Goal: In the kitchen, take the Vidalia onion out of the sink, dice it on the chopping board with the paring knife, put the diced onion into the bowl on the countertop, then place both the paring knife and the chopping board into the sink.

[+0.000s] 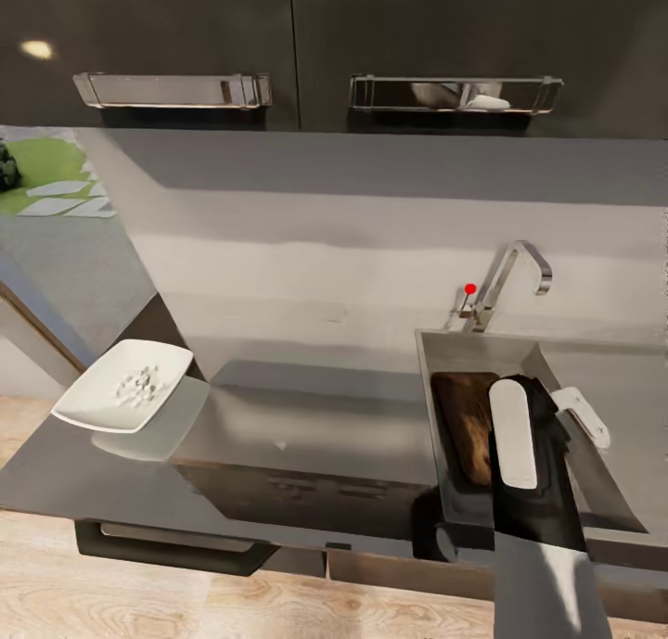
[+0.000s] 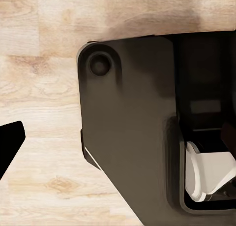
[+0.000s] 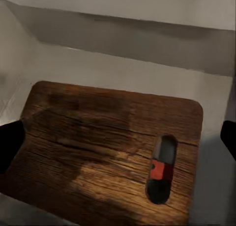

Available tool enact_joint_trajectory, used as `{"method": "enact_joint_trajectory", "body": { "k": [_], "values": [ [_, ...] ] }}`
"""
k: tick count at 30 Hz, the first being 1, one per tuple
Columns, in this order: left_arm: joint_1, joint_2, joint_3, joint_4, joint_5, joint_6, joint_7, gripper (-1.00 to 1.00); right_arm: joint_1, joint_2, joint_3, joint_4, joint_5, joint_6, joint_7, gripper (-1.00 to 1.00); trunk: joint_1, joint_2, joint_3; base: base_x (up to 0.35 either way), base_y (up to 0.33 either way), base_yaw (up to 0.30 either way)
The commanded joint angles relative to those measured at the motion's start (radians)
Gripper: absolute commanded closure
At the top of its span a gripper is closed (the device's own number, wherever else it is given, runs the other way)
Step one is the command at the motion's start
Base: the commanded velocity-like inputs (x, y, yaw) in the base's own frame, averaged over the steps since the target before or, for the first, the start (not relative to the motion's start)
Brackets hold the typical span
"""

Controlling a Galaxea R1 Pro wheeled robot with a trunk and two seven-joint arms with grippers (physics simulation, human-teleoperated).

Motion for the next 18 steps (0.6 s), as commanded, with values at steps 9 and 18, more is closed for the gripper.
{"method": "enact_joint_trajectory", "body": {
  "k": [9,18],
  "values": [
    [0.0,-0.001,0.005,-0.002,-0.01,-0.001,-0.001,-1.0,-0.001,0.001,0.185,-0.017,-0.003,0.052,0.02,-1.0,0.0,-0.002,-0.002,-0.201,0.0,0.0],
    [0.0,-0.001,0.005,0.008,-0.01,-0.001,-0.001,-1.0,0.001,0.001,0.272,-0.017,-0.002,0.053,0.105,-1.0,0.0,-0.002,-0.002,-0.246,0.0,0.0]
  ]
}}
